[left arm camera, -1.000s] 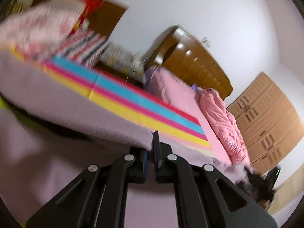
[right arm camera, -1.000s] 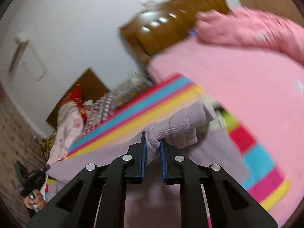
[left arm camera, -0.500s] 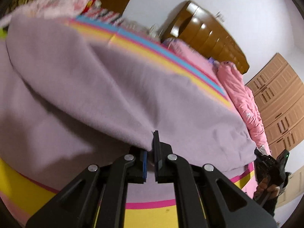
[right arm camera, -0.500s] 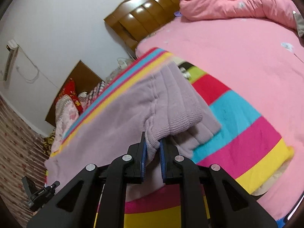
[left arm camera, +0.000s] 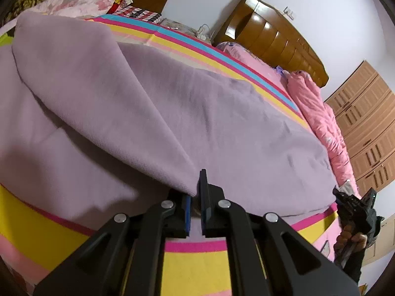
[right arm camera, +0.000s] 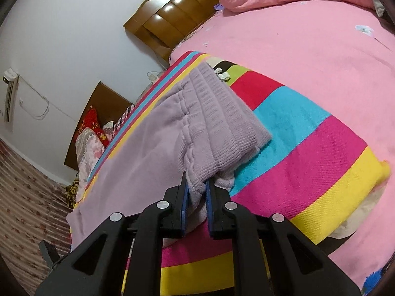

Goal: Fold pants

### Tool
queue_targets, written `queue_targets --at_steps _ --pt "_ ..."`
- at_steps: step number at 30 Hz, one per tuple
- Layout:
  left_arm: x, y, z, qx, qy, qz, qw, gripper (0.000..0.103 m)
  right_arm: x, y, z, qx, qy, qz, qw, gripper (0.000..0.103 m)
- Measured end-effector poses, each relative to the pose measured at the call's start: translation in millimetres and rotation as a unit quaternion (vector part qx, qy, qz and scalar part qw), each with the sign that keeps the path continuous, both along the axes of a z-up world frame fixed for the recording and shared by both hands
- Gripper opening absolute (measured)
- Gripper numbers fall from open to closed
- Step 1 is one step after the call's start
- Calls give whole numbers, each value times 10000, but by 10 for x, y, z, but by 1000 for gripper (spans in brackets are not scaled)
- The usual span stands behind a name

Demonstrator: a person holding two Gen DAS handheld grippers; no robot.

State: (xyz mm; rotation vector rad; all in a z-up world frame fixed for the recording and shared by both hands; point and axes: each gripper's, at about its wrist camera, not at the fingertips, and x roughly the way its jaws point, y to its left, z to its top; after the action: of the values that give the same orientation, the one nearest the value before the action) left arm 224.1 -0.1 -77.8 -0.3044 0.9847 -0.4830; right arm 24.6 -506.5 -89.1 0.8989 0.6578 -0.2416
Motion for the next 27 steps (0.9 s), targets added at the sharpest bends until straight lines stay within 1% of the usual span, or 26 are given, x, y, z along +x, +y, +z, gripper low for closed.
queue_targets --at_steps 3,5,7,9,11,14,17,18,19,21,22,24,25,26,27 --pt "2 105 -100 -32 83 -7 10000 7 20 28 17 -108 61 -20 9999 11" --pt "17 111 -126 -84 59 -23 9999 10 15 30 7 -113 31 11 9999 15" --pt "31 125 -126 -144 105 -33 9998 10 -32 80 51 -105 -58 74 9999 30" --pt "47 158 -143 -348 204 -7 9992 11 -72 124 88 -50 -154 124 9998 38" --pt "87 231 -176 -530 303 22 9981 12 -101 165 94 16 -155 160 9997 38" --pt "135 287 -198 -752 421 73 9962 13 -110 241 31 408 -231 367 9982 38" --pt "148 269 -183 -790 410 67 9960 12 -87 338 21 325 -202 513 9979 38" --pt "151 254 -175 -785 386 67 9961 10 -76 351 24 292 -185 517 9981 38" --pt "143 255 -167 -816 328 99 9961 7 -58 371 39 244 -178 519 9982 31" --pt "98 248 -108 -834 117 166 9963 5 -54 370 63 70 -112 381 9992 12" --pt "42 242 -39 -763 -10 222 9968 5 -51 355 54 96 -95 359 9993 9" --pt "-136 206 219 -628 -372 280 9969 5 -101 325 81 188 -141 247 9994 9" --pt "-269 168 403 -539 -619 181 9965 5 -130 326 133 111 -173 233 9995 9" --pt "-380 120 513 -354 -753 101 9965 5 -167 332 193 -40 -184 235 9995 9" --pt "-421 93 525 -223 -771 57 9968 5 -197 324 244 -171 -146 274 9994 9"
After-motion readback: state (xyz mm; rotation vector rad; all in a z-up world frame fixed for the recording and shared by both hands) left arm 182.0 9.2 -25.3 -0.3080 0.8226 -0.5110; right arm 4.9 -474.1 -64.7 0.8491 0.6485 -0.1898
